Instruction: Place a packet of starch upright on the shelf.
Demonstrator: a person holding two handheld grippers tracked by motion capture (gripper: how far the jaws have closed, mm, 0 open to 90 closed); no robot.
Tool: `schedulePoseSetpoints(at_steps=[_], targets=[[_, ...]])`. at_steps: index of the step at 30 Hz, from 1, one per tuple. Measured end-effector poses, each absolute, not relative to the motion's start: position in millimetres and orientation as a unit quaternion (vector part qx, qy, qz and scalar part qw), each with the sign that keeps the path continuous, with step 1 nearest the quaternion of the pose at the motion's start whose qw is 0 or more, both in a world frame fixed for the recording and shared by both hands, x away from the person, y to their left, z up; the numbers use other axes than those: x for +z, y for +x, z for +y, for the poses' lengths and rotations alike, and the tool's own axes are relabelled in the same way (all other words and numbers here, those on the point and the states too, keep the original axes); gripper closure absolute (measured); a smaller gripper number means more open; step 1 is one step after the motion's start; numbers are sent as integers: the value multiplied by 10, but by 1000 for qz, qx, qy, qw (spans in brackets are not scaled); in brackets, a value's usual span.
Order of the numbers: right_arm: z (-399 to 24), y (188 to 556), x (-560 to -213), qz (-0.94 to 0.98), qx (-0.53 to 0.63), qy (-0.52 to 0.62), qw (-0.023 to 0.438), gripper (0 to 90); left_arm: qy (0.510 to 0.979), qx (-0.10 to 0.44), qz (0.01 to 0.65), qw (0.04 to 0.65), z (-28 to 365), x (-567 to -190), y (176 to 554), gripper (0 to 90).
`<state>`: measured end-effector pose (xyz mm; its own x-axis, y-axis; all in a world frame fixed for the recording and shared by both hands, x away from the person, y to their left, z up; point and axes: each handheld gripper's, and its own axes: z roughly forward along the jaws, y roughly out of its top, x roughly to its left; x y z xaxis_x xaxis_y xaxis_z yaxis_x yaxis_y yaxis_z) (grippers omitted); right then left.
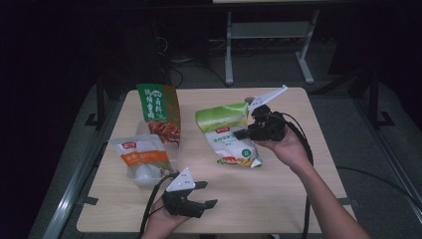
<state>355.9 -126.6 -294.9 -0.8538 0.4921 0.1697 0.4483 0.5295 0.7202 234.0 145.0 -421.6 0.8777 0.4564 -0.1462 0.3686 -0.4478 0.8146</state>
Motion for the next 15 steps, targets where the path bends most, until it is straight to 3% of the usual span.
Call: schedulePoseSetpoints(at_steps=[15], targets=[[-938, 3671, -2708, 876, 417, 239, 25, 897, 845, 46, 246, 472, 1493, -4219, 2321, 327]])
